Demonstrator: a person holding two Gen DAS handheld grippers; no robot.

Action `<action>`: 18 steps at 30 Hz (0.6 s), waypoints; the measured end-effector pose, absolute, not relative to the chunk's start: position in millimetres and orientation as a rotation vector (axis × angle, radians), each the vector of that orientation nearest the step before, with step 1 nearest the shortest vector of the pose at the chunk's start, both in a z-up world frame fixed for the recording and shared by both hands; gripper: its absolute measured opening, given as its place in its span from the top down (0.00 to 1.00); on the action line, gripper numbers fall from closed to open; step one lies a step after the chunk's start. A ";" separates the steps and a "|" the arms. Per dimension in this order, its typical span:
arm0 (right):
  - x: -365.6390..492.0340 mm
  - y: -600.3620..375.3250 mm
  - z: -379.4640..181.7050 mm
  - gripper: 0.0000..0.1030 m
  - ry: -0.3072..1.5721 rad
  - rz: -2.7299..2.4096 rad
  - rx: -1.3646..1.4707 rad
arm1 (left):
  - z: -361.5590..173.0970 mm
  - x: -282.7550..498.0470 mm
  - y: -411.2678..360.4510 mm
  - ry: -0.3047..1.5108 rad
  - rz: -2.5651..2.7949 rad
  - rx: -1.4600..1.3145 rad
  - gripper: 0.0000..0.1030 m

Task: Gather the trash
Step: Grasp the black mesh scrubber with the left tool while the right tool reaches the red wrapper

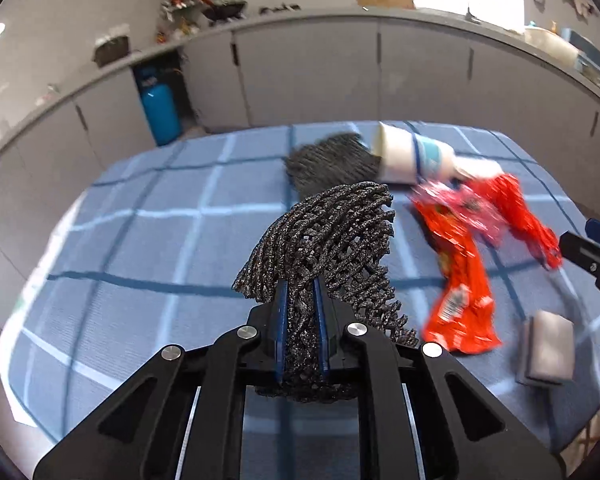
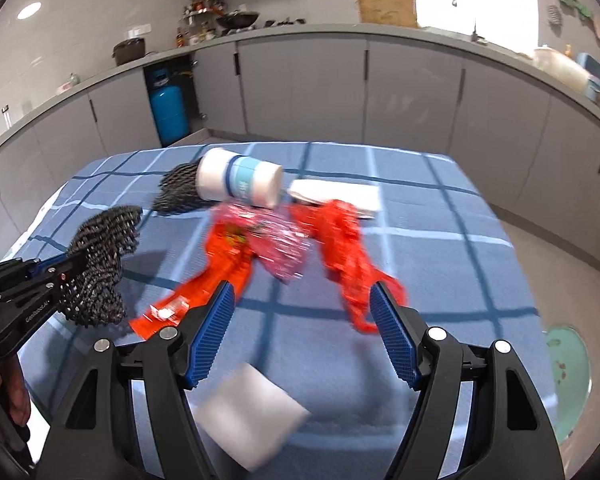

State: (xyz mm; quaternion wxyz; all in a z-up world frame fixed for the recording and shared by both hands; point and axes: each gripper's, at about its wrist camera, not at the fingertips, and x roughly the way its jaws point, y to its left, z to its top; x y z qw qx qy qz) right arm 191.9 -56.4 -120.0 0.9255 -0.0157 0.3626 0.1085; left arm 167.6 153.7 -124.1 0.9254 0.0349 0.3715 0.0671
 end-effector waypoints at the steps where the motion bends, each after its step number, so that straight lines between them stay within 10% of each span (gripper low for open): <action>1: 198.3 -46.6 -121.1 0.32 0.758 0.235 -0.033 | -124.4 169.5 157.2 0.753 0.162 0.085 0.87; 18: 251.0 15.6 -172.2 0.51 0.988 0.251 0.016 | -147.6 199.0 196.6 0.773 0.222 0.024 0.87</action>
